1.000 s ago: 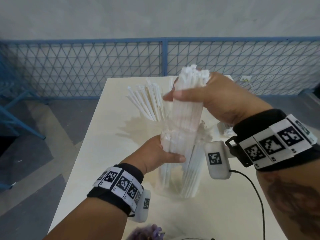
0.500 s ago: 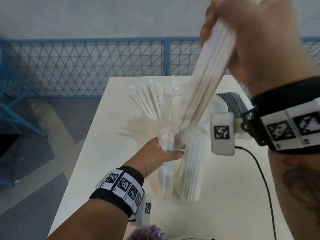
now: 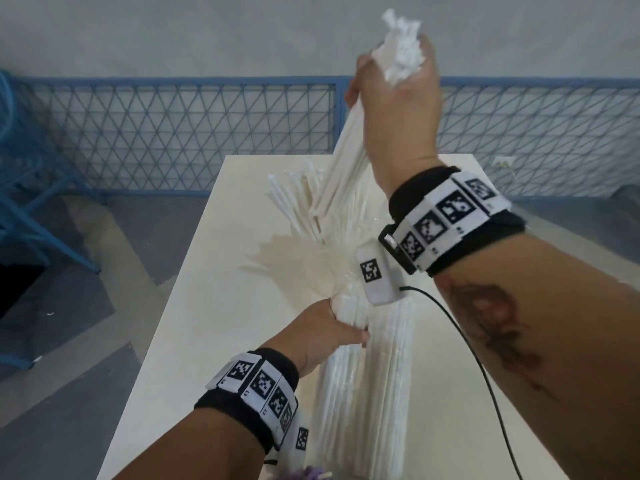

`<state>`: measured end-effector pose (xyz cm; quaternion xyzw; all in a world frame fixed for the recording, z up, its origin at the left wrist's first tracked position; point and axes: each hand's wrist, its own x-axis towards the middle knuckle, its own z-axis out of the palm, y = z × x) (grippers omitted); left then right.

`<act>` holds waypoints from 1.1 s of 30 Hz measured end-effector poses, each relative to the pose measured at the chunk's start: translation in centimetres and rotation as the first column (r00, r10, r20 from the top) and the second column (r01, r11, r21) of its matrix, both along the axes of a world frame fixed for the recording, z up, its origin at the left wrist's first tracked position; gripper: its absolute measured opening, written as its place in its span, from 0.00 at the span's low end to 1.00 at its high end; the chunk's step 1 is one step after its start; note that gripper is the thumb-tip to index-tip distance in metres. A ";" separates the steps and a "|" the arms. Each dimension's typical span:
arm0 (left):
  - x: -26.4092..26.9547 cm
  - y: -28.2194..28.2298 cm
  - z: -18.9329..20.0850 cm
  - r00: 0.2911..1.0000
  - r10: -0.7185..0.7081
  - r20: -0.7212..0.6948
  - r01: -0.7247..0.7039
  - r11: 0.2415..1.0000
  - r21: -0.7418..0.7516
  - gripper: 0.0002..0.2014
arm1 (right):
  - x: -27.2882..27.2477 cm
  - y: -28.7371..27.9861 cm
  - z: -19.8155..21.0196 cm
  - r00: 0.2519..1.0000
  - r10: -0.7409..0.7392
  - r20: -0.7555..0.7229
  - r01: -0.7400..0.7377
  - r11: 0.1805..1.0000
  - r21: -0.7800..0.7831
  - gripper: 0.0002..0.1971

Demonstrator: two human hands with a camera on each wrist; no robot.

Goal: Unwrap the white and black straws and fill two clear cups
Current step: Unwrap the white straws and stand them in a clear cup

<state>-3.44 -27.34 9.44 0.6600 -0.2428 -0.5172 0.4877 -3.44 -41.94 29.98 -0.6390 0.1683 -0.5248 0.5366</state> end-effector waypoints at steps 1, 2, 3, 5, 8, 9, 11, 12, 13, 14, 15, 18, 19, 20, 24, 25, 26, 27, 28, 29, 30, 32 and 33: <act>0.0 0.1 -0.1 1.000 0.005 -0.002 -0.005 1.000 0.000 0.20 | 1.0 0.5 -1.1 0.998 0.018 -0.054 -0.018 1.000 0.010 0.11; 0.1 0.1 -0.2 1.000 0.008 -0.003 -0.008 1.000 0.000 0.20 | 1.4 0.3 -1.9 0.996 0.015 -0.092 -0.015 1.000 -0.001 0.12; 0.1 0.2 -0.4 1.000 0.011 -0.005 -0.011 1.000 0.005 0.19 | 1.9 -0.3 -2.4 0.991 0.010 -0.132 -0.011 1.000 -0.006 0.13; 0.2 0.3 -0.5 1.000 0.010 -0.001 -0.010 1.000 0.014 0.18 | 2.5 -0.4 -3.3 0.966 0.055 -0.254 -0.066 0.997 -0.035 0.13; 0.3 0.5 -0.6 1.000 -0.002 -0.007 0.002 1.000 0.011 0.20 | 2.5 -0.5 -5.7 0.842 0.083 -0.533 -0.151 0.985 -0.086 0.23; 0.3 0.5 -0.5 1.000 -0.007 -0.007 0.007 1.000 0.006 0.20 | 2.2 -0.7 -6.1 0.807 0.087 -0.584 -0.164 0.983 -0.079 0.26; 0.3 0.6 -0.4 1.000 -0.017 -0.005 0.017 1.000 -0.002 0.19 | 1.8 -1.0 -6.6 0.797 0.095 -0.597 -0.162 0.985 -0.060 0.32; 0.3 0.7 -0.4 1.000 -0.022 -0.002 0.022 1.000 -0.007 0.19 | 1.6 -1.0 -6.6 0.813 0.084 -0.577 -0.155 0.985 -0.075 0.35; 0.3 0.8 -0.3 1.000 -0.028 0.002 0.028 1.000 -0.007 0.19 | 1.5 -1.0 -6.4 0.837 0.074 -0.543 -0.150 0.984 -0.097 0.39; 0.4 0.8 -0.3 0.999 -0.035 0.011 0.035 0.999 -0.004 0.18 | 1.4 -0.9 -6.0 0.867 0.084 -0.491 -0.156 0.982 -0.106 0.43; 0.4 0.8 -0.3 0.999 -0.040 0.020 0.040 0.999 0.002 0.17 | 1.3 -0.9 -5.5 0.897 0.105 -0.429 -0.170 0.979 -0.116 0.46; 0.4 0.9 -0.3 0.999 -0.043 0.023 0.043 0.999 0.002 0.16 | 1.5 -1.1 -4.0 0.908 0.103 -0.406 -0.222 0.940 -0.258 0.45; 0.4 0.9 -0.3 0.999 -0.039 0.014 0.039 0.999 -0.001 0.16 | 1.6 -1.1 -3.6 0.873 0.035 -0.486 -0.244 0.895 -0.373 0.39; 0.4 1.0 -0.3 0.999 -0.037 0.009 0.037 0.999 -0.007 0.17 | 1.6 -1.2 -3.3 0.813 -0.058 -0.580 -0.289 0.824 -0.488 0.33; 0.4 1.2 0.0 0.998 -0.060 0.014 0.060 0.998 -0.014 0.13 | 1.0 -1.2 -4.2 0.566 -0.202 -0.799 -0.562 0.615 -0.554 0.21; 0.3 1.3 0.1 0.998 -0.064 0.013 0.064 0.998 -0.017 0.13 | 0.8 -1.2 -4.1 0.503 -0.195 -0.842 -0.608 0.612 -0.505 0.22; 0.3 1.4 0.2 0.998 -0.060 0.006 0.060 0.998 -0.023 0.16 | 0.6 -1.1 -3.8 0.439 -0.179 -0.880 -0.652 0.610 -0.450 0.25; 0.4 1.5 0.3 0.999 -0.054 0.000 0.054 0.998 -0.027 0.19 | 0.5 -1.1 -3.4 0.372 -0.157 -0.915 -0.697 0.603 -0.387 0.28; 0.5 1.5 0.4 0.999 -0.052 -0.004 0.052 0.998 -0.032 0.21 | 0.4 -1.0 -3.1 0.303 -0.139 -0.943 -0.737 0.592 -0.325 0.30; 0.6 1.6 0.5 0.999 -0.047 0.000 0.047 0.998 -0.035 0.20 | 0.3 -0.9 -2.7 0.238 -0.137 -0.962 -0.768 0.579 -0.273 0.33; 0.6 1.6 0.7 0.999 -0.043 0.008 0.044 0.998 -0.040 0.18 | 0.4 -0.8 -2.6 0.188 -0.156 -0.970 -0.789 0.564 -0.244 0.34; 0.6 1.6 1.3 0.999 -0.031 0.013 0.031 0.998 -0.060 0.17 | 0.7 -0.5 -2.6 0.151 -0.215 -0.965 -0.794 0.555 -0.248 0.35; 0.6 1.6 1.5 1.000 -0.020 0.005 0.020 0.997 -0.075 0.19 | 0.8 -0.4 -2.6 0.160 -0.230 -0.960 -0.779 0.567 -0.266 0.35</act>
